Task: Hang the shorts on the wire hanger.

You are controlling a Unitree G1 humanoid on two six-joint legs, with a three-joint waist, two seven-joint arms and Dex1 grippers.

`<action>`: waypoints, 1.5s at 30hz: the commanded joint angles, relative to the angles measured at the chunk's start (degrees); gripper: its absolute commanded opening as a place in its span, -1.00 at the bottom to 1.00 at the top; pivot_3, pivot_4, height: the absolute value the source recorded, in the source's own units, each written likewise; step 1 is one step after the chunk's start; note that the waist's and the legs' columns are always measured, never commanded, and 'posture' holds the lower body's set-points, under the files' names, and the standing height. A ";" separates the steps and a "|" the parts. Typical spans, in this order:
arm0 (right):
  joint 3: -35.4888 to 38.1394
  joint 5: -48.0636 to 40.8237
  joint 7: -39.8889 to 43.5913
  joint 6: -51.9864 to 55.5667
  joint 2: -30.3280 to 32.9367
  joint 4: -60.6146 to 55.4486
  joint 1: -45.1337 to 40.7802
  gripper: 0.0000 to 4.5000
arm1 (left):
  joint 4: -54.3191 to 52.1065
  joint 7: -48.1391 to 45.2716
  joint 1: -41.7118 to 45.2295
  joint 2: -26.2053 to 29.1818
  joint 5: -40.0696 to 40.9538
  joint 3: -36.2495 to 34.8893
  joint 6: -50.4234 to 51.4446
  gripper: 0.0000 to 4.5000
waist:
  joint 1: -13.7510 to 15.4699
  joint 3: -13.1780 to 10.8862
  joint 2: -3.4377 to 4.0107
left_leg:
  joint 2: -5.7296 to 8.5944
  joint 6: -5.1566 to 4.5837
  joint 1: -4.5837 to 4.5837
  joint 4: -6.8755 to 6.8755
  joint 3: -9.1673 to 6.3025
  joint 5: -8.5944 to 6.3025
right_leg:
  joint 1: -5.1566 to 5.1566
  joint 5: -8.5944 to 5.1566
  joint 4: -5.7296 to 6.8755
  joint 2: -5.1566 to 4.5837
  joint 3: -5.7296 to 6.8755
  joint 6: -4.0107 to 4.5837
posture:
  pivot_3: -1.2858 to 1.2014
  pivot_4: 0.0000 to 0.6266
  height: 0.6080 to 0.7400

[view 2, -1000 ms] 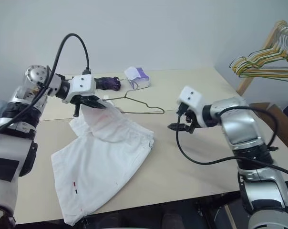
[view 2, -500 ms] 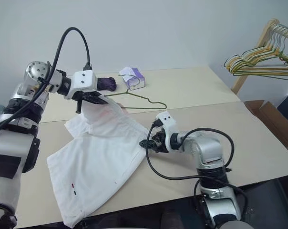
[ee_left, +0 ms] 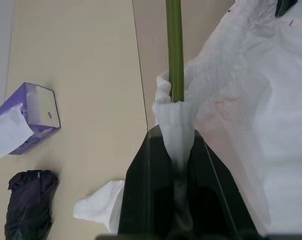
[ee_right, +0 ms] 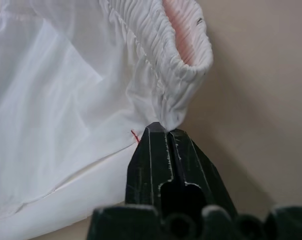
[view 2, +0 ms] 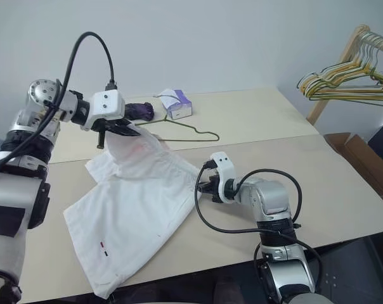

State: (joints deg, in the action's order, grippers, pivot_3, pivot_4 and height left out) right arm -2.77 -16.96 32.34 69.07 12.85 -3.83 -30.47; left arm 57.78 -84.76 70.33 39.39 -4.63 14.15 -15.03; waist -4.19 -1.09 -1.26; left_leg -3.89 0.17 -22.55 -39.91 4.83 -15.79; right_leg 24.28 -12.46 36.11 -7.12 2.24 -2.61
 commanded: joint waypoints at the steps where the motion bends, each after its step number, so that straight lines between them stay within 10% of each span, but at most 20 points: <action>1: -1.13 0.94 -0.53 -5.59 2.23 -0.79 -0.03 -0.99 | -4.62 -7.24 -1.20 2.79 7.44 -1.84 0.41 -1.00 | -0.01 0.00 0.00 | 0.00 0.00 0.00 0.00 0.00 0.00 | 0.00 0.00 0.00 0.00 0.00 0.00 | 0.01 -1.00 1.00; 10: 1.89 1.59 1.04 -12.00 13.69 0.11 0.02 -0.99 | -12.08 -7.74 -5.80 10.11 16.95 6.15 1.94 -1.00 | 0.78 0.00 0.00 | 0.00 -0.01 0.01 -0.01 -0.03 -0.01 | -0.03 -0.01 -0.08 0.00 -0.01 -0.01 | 0.01 -1.00 1.00; 26: 0.75 -0.16 2.47 -11.63 22.25 -13.85 2.08 -0.99 | -6.28 -6.21 -5.22 6.16 6.95 3.95 -2.20 -1.00 | 0.18 0.00 0.00 | 0.00 -0.05 0.05 -0.01 0.01 -0.03 | -0.03 -0.01 -0.17 0.00 -0.03 0.00 | -0.02 -1.00 1.00; 45: -20.88 3.44 12.06 -7.13 30.69 -12.10 -27.70 -0.99 | -8.83 0.13 -3.68 1.41 3.00 0.42 -0.73 -1.00 | 0.08 -0.01 0.01 | -0.01 -0.10 0.01 -0.07 0.05 -0.06 | 0.03 -0.01 -0.15 0.00 -0.03 0.00 | -0.02 -1.00 1.00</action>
State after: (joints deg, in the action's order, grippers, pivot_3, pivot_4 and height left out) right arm -23.05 -15.76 44.58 64.54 43.51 -16.31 -56.55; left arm 51.31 -85.27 65.23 40.49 -2.27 16.79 -16.05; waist -4.11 -1.10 -1.25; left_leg -3.90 0.07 -22.55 -39.98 4.88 -15.85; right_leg 24.30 -12.47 36.00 -7.12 2.21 -2.61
